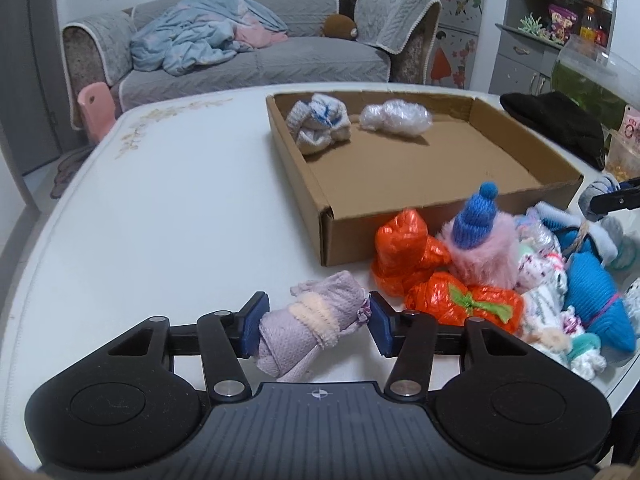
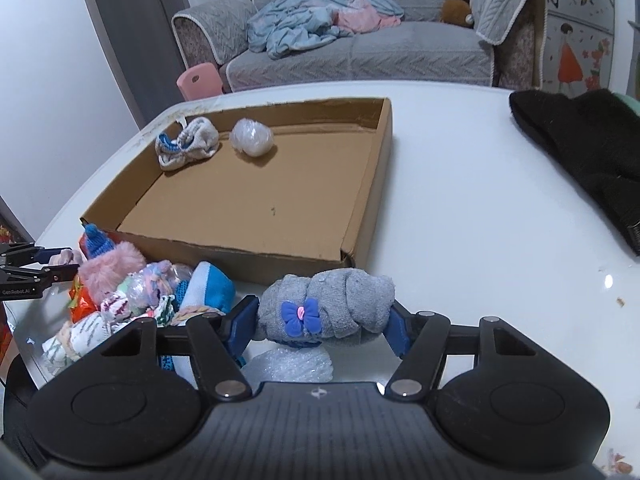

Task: Organize objects
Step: 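Grasp the grey sock roll with the right tool while the left grasps the lilac roll, then carry both rolls into the tray and open both tools to release them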

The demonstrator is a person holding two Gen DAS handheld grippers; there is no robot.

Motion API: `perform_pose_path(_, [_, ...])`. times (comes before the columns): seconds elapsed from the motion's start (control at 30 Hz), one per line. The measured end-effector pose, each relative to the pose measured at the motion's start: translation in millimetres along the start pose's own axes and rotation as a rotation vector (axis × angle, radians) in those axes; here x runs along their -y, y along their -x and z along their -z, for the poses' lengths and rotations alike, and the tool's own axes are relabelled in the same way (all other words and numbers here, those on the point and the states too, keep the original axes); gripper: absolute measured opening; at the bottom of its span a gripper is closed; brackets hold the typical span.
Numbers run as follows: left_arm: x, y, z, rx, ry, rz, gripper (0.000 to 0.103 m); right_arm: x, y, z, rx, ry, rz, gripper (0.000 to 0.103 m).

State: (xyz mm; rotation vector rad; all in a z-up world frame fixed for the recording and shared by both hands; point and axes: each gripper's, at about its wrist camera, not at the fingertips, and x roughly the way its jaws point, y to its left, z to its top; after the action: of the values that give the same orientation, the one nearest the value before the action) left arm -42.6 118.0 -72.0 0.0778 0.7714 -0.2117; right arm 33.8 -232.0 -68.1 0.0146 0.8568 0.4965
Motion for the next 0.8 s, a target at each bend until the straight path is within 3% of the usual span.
perform_pose_path(0.43, [-2,43,-68,0.086,-0.04,-0.041,0.059,-3,37,-34,0.081,0.062,0.02,0.061])
perform_pose_path(0.63, [1,53,-114,0.128,-0.093,-0.051,0.059,-18,48,-63,0.135,0.13,0.013,0.061])
perform_pose_path(0.8, [7,51,-155,0.147,-0.104,-0.015,0.059,-38,48,-99,0.183,0.192,-0.008,0.061])
